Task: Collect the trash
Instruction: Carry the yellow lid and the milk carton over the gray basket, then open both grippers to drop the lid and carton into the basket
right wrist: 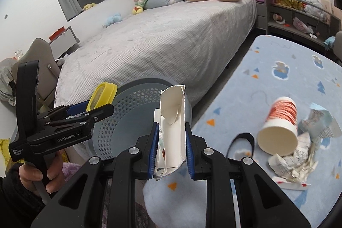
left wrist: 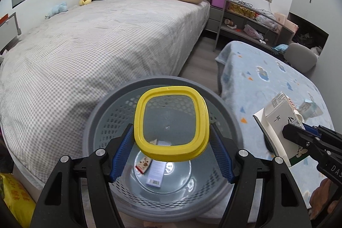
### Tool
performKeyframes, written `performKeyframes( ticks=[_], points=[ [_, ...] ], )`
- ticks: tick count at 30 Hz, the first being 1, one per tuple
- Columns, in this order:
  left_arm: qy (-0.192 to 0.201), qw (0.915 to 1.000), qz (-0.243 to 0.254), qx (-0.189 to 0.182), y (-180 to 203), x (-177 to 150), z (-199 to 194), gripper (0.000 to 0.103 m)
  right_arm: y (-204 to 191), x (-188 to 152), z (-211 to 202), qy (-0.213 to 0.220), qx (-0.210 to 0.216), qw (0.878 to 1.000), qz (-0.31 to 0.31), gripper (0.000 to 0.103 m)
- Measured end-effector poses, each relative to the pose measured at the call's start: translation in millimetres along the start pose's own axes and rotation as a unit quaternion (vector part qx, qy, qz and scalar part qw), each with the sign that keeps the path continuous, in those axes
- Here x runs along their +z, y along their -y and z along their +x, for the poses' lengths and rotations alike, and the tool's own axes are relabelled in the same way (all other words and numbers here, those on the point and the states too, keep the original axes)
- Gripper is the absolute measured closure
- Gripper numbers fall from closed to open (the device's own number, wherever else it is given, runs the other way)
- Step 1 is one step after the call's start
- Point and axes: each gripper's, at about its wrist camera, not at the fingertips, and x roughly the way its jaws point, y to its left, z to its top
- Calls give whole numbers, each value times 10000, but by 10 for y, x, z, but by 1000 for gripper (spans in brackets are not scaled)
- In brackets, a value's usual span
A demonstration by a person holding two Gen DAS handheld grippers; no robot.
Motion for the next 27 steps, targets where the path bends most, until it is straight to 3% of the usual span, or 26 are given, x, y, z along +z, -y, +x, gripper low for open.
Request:
performKeyframes(
  ticks=[8, 27],
  points=[
    [-146, 9993, -303, 141, -268, -43, 176, 36, -219, 120, 353, -174, 203, 9995, -159, 80],
    [-400, 9984, -313, 265, -507, -110, 357, 36, -502, 165, 954, -609, 311, 9970, -376, 80]
  ],
)
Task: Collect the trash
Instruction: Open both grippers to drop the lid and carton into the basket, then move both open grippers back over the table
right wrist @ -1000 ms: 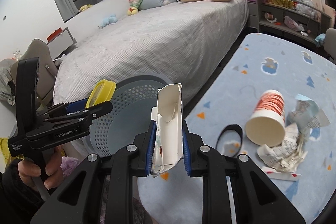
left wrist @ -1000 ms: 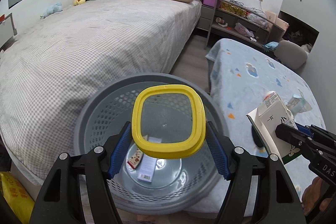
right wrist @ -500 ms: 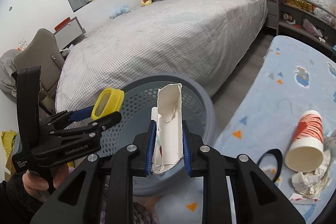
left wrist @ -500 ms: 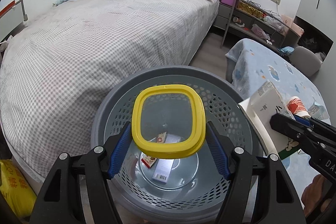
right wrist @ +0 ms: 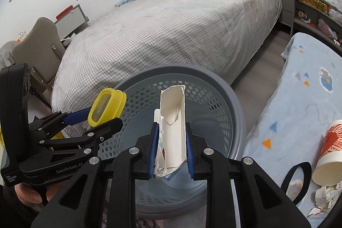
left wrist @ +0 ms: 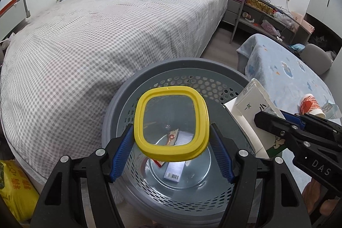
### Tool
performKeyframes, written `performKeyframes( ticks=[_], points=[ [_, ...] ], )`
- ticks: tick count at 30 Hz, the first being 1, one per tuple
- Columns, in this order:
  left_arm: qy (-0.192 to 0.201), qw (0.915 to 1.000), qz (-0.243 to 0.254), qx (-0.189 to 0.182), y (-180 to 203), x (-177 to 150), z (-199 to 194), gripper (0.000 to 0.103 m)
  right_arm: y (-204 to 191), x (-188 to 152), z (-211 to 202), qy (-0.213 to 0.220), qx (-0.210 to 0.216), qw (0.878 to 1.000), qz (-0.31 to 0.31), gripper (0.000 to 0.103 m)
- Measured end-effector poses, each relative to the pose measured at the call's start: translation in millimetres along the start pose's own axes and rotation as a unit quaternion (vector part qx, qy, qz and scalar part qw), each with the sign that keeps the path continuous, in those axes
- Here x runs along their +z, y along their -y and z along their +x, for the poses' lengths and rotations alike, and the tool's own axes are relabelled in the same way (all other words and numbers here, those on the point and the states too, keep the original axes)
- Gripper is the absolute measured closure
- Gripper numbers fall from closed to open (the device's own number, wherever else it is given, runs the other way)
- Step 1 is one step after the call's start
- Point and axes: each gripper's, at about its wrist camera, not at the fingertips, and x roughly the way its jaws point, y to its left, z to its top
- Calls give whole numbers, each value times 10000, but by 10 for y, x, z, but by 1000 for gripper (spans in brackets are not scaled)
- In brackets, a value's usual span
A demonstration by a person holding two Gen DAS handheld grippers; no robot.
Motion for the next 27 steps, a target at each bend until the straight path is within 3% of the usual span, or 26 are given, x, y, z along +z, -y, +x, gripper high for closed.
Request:
performKeyframes(
  ticks=[11, 12, 14, 15, 27],
  points=[
    [-58, 10000, -56, 30, -46, -14, 23, 35, -13, 26, 14, -14, -50, 10000, -4, 76],
    [-65, 10000, -56, 32, -46, -15, 24, 35, -8, 29, 3, 8, -63, 10000, 7, 74],
    [-63, 10000, -46, 62, -38, -17, 19, 34, 6, 31, -31, 94, -51, 9999, 40, 54],
    [-67, 9999, -52, 71, -37, -15, 20, 34, 14, 29, -54, 133, -50, 9999, 60, 52],
    [-5, 9998, -121, 171, -68, -21, -26, 33, 37, 1, -46, 85, -110, 9999, 54, 52]
  ],
)
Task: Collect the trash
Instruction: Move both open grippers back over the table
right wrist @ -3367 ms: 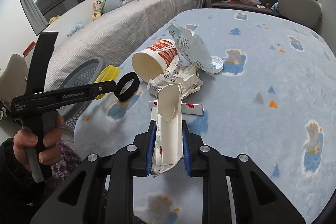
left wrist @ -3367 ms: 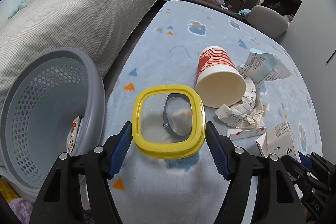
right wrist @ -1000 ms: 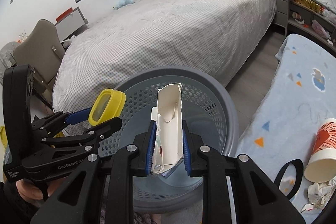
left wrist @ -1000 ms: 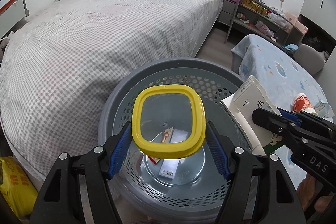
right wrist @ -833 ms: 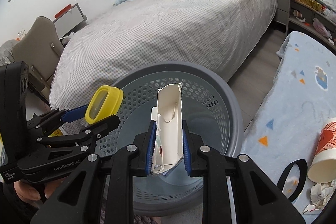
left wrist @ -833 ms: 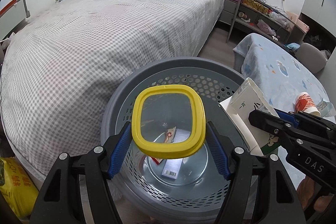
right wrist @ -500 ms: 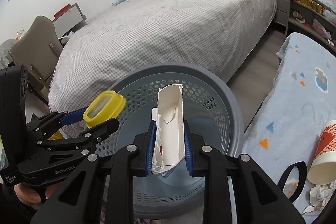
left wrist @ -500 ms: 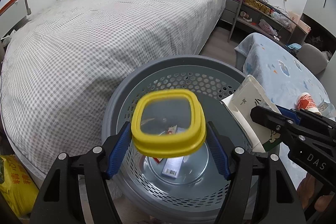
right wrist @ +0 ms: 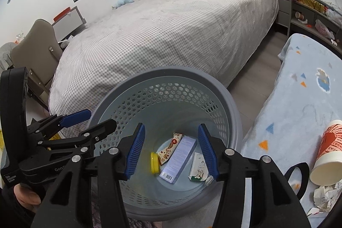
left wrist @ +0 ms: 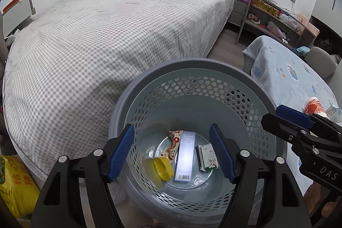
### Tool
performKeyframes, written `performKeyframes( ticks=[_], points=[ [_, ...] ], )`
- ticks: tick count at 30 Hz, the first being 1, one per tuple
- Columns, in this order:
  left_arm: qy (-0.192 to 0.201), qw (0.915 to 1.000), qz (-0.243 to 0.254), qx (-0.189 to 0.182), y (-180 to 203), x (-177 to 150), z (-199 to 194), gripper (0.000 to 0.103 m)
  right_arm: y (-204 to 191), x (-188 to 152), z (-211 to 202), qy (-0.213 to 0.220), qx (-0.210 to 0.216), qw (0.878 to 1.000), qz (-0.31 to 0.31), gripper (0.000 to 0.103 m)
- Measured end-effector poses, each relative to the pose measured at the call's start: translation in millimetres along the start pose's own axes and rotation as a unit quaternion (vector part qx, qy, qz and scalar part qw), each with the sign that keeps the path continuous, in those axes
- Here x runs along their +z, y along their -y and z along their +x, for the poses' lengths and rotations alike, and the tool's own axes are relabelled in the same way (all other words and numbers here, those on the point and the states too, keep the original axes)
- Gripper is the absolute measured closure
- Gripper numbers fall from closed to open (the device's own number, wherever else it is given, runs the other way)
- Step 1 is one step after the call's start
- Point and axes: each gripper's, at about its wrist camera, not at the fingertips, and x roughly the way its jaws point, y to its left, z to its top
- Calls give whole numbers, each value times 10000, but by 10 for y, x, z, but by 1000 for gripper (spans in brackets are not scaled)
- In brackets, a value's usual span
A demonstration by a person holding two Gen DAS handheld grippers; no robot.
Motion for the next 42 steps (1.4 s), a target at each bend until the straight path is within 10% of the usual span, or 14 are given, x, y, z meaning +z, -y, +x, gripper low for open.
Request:
performKeyframes(
  ticks=[42],
  points=[
    [466, 9974, 533, 103, 496, -117, -396, 30, 556, -734, -865, 155, -532, 9960, 708, 26]
  ],
)
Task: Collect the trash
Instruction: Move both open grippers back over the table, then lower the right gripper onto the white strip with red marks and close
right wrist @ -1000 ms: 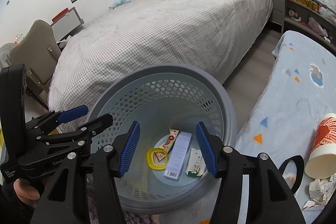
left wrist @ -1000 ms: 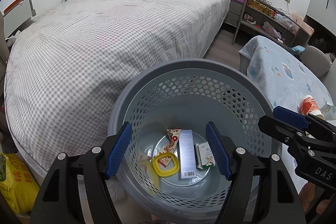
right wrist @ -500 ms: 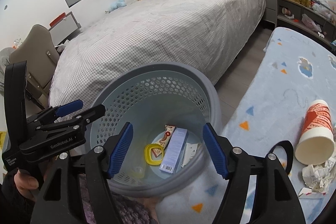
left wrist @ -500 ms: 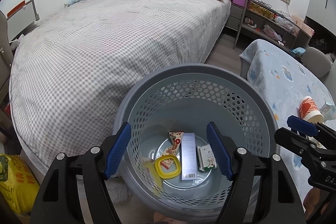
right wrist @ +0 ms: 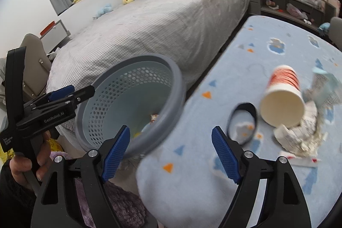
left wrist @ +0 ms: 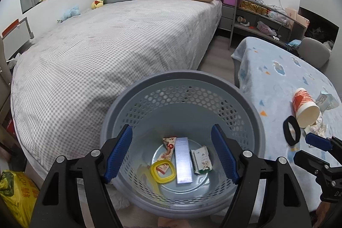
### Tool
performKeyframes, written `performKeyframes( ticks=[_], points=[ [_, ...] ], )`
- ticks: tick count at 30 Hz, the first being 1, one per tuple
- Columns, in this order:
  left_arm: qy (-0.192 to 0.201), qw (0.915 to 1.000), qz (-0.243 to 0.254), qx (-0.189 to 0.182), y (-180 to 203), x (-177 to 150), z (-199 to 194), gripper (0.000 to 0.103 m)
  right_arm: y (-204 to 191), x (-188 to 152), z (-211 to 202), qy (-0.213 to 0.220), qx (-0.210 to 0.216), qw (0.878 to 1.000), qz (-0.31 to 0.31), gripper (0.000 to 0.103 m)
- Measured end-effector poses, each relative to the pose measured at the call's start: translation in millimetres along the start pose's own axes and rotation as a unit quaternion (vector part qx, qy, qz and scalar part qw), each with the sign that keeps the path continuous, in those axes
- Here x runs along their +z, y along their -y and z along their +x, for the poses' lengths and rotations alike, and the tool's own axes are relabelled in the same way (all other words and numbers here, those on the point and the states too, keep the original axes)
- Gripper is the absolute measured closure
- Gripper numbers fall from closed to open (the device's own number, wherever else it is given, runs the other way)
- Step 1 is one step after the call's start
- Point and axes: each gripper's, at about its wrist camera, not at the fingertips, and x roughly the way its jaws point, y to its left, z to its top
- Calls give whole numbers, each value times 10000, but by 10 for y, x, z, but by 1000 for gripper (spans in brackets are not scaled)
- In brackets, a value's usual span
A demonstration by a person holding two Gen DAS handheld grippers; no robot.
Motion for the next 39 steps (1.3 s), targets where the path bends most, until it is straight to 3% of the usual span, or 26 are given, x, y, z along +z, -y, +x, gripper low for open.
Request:
performKeyframes(
  ticks=[14, 21, 39],
  points=[
    [23, 9973, 424, -594, 818, -74, -86, 30, 884, -484, -567, 133, -819, 9929, 847, 21],
    [9, 9949, 722, -705, 1145, -118, -38, 30, 1254, -643, -615, 93, -1114, 9858, 1254, 17],
    [-165, 9925, 926, -784, 1411, -177, 201, 30, 1472, -586, -360, -49, -1358, 9784, 1558, 6]
  ],
)
